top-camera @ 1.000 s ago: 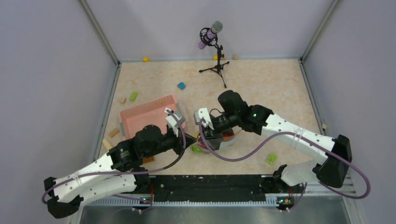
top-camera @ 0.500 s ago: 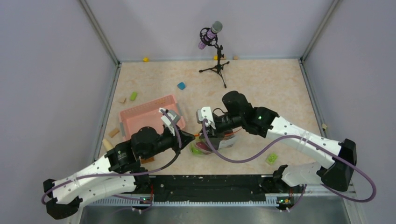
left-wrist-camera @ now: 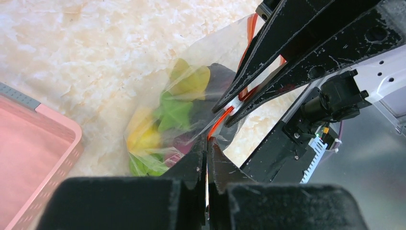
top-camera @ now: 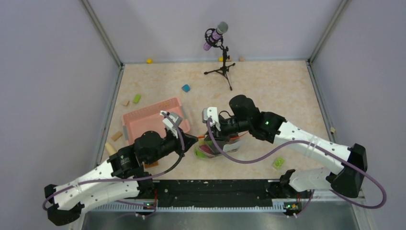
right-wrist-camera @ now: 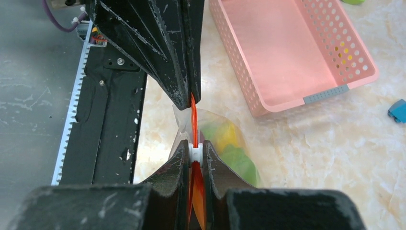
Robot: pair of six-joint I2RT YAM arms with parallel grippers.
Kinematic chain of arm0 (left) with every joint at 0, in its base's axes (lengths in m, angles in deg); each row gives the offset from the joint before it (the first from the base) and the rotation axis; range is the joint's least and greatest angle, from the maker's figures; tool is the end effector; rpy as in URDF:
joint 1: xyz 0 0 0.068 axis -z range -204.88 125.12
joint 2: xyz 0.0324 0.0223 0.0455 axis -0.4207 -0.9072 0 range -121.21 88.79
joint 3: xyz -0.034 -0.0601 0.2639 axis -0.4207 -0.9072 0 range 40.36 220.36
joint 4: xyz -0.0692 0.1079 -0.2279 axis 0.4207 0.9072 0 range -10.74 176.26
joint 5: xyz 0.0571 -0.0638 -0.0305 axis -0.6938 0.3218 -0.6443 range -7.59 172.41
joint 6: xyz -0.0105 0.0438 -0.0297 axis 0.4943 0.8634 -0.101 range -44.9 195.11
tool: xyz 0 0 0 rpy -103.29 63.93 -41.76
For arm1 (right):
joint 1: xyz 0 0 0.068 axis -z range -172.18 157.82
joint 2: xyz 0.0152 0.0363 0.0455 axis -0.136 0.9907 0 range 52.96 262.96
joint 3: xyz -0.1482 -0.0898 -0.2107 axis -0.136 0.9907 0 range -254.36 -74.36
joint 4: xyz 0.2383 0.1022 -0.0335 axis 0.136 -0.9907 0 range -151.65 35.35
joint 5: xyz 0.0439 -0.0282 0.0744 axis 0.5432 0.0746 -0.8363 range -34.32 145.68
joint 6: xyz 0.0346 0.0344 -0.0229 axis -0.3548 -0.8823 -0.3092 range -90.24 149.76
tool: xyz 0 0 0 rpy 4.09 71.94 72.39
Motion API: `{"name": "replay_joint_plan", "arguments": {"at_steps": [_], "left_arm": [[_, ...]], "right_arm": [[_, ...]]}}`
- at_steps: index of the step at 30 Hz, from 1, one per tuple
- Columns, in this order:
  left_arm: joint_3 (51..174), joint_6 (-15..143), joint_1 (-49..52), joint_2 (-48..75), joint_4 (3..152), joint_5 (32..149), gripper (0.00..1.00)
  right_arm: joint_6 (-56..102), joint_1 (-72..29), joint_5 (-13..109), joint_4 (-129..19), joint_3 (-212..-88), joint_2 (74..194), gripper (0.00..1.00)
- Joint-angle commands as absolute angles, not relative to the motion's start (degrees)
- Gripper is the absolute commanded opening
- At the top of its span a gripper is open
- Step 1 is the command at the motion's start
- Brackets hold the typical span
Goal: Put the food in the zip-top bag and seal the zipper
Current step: Zip the zipper food storage bag at the center of the board.
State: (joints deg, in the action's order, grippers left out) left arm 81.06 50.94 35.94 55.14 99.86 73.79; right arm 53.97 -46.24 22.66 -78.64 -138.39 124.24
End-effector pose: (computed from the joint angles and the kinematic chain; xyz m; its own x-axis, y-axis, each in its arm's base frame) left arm 0.0740 -0.1216 0.3238 -0.4284 -0.0628 -0.9014 0.6760 0.6397 -0.3658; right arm 0.1455 0.2337 0.3383 0.1128 -0.4301 -0.8957 -0.9934 -0.0672 -0.0928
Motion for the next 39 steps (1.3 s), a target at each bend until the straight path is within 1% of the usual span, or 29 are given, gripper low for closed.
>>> {"name": "replay_joint_plan", "arguments": {"at_steps": [1,15,24,39], "left_arm": [[80.7,50.6,35.5,56.9,101.5,67.4,0.0],[79.2,49.5,35.6,56.9,100.7,62.9,0.0],[78.1,49.6,35.5,58.1,99.3,62.5,0.0],[77.9,48.7,35.5,56.9,98.4,59.3,0.0]], "right_arm": [[49.6,-46.0,26.3,-79.5,-137.0,121.7,0.0],[34.4,-46.0,33.3,-71.5,-134.1,121.3,0.0],[26.8,-46.0,39.2,-71.3,-131.7,117.7,0.0],[24.0,-46.0,40.5,-70.1,-126.4,112.5,0.0]]}}
